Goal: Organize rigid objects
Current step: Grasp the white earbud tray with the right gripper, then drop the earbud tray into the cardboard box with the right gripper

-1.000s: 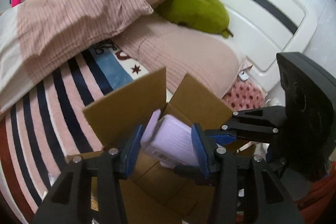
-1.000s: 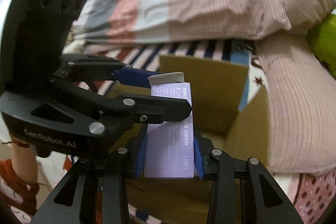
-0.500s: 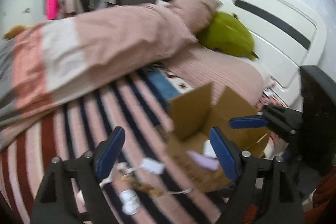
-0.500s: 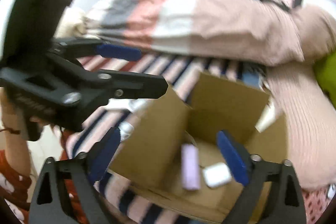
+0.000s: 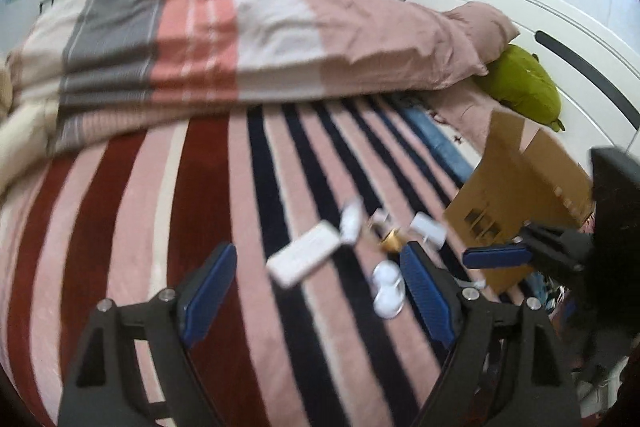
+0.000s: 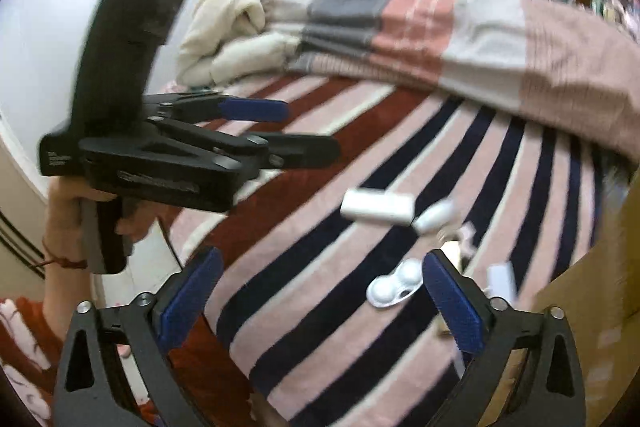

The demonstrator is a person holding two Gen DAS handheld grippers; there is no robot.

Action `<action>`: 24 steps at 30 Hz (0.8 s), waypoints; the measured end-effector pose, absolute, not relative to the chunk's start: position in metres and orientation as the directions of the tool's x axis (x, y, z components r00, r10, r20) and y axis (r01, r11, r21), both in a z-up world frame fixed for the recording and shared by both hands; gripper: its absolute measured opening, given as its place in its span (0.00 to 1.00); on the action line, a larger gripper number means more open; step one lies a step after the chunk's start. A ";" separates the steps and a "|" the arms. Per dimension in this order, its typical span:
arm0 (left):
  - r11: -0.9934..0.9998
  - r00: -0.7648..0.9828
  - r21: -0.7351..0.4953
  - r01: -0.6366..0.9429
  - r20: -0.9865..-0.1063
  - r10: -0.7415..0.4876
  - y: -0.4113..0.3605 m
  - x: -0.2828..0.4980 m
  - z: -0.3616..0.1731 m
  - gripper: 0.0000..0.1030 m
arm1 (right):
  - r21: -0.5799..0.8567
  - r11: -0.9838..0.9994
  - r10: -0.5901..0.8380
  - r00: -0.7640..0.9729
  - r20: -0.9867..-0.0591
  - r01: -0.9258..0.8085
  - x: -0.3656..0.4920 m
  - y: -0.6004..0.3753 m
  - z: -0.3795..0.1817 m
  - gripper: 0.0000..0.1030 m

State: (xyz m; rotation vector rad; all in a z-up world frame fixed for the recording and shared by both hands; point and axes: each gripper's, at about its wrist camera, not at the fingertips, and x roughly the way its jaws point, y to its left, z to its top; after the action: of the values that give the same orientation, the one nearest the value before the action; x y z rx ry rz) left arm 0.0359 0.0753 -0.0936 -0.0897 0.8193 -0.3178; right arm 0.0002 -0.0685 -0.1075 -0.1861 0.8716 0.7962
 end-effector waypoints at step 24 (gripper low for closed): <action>0.912 0.595 -0.310 0.270 -0.691 -0.411 0.071 0.029 -0.111 0.79 | 0.045 0.832 0.370 0.492 -0.788 -0.553 0.028 -0.080 -0.176 0.26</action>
State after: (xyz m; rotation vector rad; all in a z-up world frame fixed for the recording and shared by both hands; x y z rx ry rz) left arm 0.0288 0.0711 -0.1106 -0.1799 0.8466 -0.3982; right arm 0.0281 -0.0802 -0.1761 -0.2256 0.8953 0.5655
